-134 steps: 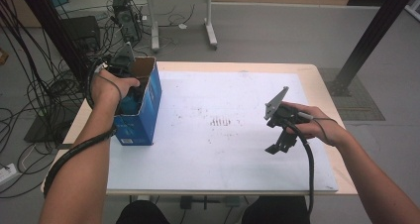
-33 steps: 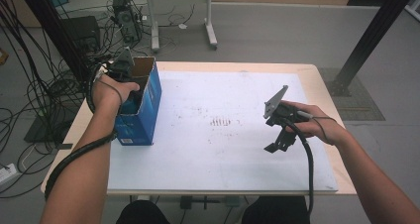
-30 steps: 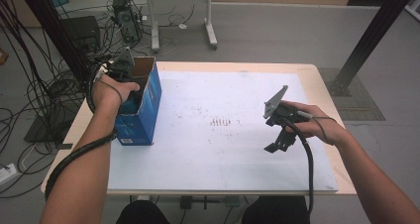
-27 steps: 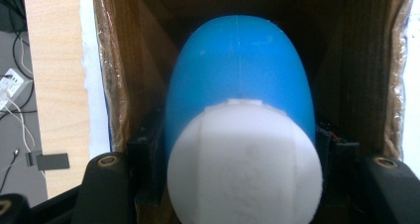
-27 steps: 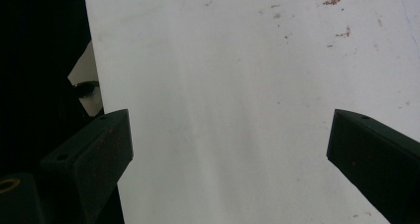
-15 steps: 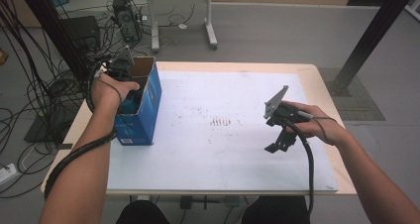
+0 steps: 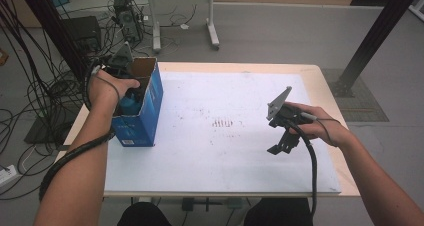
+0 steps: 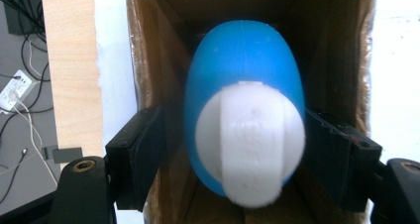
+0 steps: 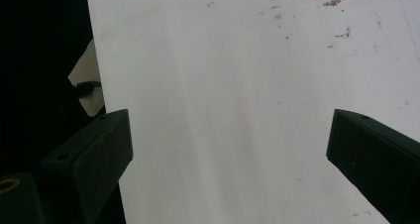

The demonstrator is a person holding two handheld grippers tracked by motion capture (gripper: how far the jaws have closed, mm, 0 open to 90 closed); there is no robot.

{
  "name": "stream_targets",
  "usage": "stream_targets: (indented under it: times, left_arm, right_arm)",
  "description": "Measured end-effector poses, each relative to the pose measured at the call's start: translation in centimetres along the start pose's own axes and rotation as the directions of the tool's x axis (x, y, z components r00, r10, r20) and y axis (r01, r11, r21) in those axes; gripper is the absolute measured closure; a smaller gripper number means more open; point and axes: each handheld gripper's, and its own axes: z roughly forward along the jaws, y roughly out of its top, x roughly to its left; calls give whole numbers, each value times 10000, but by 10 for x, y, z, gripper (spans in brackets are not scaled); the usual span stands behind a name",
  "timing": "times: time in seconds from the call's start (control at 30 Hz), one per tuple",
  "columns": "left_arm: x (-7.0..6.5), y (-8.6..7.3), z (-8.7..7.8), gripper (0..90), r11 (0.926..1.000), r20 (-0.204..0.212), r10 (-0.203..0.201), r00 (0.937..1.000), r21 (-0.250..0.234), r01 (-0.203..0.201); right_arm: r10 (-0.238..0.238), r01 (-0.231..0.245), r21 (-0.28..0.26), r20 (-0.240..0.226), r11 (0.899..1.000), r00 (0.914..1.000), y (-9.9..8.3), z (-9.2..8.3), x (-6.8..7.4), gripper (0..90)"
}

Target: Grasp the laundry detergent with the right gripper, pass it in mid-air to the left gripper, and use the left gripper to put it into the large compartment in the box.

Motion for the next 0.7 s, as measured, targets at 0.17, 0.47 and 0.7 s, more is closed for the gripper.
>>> stream_targets:
  times: [0.17,0.47,0.7]
  left_arm:
    - [2,-1,-10,270,9999,80,21,10000,-127,-20]
    - [-1,-1,-32,239,9984,218,357,9991,-448,-347]
    - [-7,-2,-50,212,9953,243,632,9977,-743,-613]
  right_arm:
    - [-43,43,10,-15,10000,10000,0,0,1,34]
    - [-41,41,6,3,10000,10000,1,0,0,34]
    - [-42,42,77,-15,10000,10000,2,1,0,34]
